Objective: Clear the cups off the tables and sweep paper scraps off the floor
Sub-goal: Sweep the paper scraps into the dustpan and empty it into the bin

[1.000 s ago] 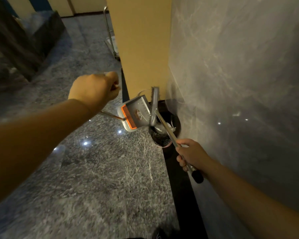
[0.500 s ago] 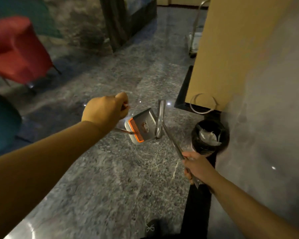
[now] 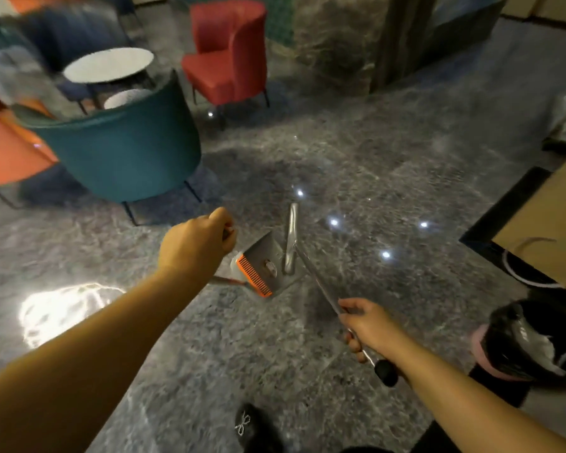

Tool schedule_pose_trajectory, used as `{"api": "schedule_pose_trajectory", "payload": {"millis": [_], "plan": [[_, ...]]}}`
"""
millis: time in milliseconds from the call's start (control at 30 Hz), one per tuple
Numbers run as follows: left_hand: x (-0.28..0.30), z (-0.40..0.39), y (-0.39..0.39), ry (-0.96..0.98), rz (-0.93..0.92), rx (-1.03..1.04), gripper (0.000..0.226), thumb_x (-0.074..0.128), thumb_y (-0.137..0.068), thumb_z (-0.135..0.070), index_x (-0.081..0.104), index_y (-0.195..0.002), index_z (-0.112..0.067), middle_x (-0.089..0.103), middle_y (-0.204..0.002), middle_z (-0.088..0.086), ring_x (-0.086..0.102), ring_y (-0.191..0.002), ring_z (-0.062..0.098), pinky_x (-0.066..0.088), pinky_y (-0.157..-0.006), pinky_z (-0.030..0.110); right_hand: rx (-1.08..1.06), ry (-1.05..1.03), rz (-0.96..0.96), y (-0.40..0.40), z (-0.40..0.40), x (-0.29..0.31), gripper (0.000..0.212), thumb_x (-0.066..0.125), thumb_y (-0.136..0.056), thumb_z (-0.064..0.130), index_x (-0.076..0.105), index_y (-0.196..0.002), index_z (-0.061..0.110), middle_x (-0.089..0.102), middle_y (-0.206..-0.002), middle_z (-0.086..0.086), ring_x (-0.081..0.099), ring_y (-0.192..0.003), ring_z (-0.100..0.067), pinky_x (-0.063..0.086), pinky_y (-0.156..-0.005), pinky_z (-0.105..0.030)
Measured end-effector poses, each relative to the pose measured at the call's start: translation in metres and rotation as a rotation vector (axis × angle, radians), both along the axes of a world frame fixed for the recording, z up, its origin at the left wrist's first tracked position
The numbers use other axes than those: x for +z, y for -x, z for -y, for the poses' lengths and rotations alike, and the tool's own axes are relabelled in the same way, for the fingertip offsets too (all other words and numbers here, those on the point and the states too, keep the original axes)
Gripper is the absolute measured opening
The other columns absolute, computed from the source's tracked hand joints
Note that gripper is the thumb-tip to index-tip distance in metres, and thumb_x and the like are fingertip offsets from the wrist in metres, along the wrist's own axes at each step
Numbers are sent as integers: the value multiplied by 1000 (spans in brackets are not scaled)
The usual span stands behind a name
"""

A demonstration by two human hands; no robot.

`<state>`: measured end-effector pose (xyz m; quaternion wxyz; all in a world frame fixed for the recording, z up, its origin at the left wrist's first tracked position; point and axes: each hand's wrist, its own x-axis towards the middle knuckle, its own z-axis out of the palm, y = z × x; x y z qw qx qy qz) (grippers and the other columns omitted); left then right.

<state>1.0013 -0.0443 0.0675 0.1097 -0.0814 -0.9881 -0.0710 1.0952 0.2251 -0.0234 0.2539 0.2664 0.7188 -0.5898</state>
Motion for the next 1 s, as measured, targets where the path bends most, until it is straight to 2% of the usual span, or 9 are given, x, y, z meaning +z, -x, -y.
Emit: {"api": "schedule_pose_trajectory", "payload": {"millis": [200, 333, 500, 567, 633, 767, 833, 900, 1000], "plan": [[-14, 134, 9, -144, 2, 287, 22, 61, -91, -41, 61, -104, -24, 71, -89, 6, 64, -76, 33, 46, -60, 34, 189, 34, 30, 62, 130, -8, 24, 49, -98, 11, 51, -119, 23, 51, -61, -10, 44, -36, -13, 36, -38, -20], [-19, 208, 3, -262, -30, 462, 21, 63, -90, -45, 62, -103, -28, 71, -87, -1, 63, -76, 28, 48, -61, 33, 302, 77, 64, 89, 211, -15, 18, 48, -98, 11, 52, -110, 24, 51, -60, -11, 44, -35, -12, 35, -39, -20], [-23, 279, -4, -512, -48, 667, 21, 68, -83, -46, 66, -101, -36, 72, -88, -10, 65, -82, 19, 47, -67, 30, 441, 63, 93, 115, 293, -17, 18, 46, -97, 11, 53, -106, 25, 51, -59, -10, 42, -35, -12, 35, -38, -18], [-25, 306, -3, -674, -31, 735, 20, 72, -79, -45, 68, -98, -38, 71, -86, -12, 66, -78, 15, 53, -68, 32, 503, 56, 93, 128, 324, -16, 19, 46, -97, 8, 52, -109, 23, 50, -59, -11, 40, -36, -13, 34, -38, -18], [-27, 332, -2, -851, -11, 793, 18, 77, -77, -38, 68, -94, -39, 71, -83, -11, 68, -71, 17, 58, -67, 41, 571, 45, 87, 142, 357, -16, 22, 46, -97, 6, 51, -113, 20, 49, -60, -11, 40, -34, -12, 33, -36, -17], [-33, 385, 11, -928, 39, 801, 19, 76, -79, -26, 66, -84, -41, 71, -80, -8, 65, -61, 17, 59, -68, 46, 689, 47, 73, 177, 419, -19, 24, 45, -97, 2, 50, -117, 13, 48, -62, -10, 38, -28, -7, 31, -32, -13], [-36, 411, 24, -945, 97, 805, 18, 74, -80, -22, 65, -84, -38, 70, -82, -7, 66, -62, 18, 59, -65, 45, 734, 38, 77, 201, 452, -24, 25, 45, -97, 2, 50, -120, 12, 48, -62, -10, 38, -27, -7, 30, -31, -12], [-39, 438, 41, -1063, 155, 836, 16, 71, -84, -20, 63, -83, -33, 68, -81, 0, 65, -54, 18, 58, -53, 39, 787, 20, 94, 229, 486, -31, 27, 46, -97, 4, 50, -122, 13, 48, -63, -11, 39, -27, -7, 31, -32, -13], [-39, 481, 69, -1166, 200, 902, 14, 69, -87, -20, 61, -82, -30, 64, -78, 6, 56, -44, 12, 48, -44, 28, 867, 18, 105, 273, 541, -36, 30, 48, -96, 5, 50, -125, 13, 51, -67, -10, 43, -29, -5, 33, -33, -14]]}}
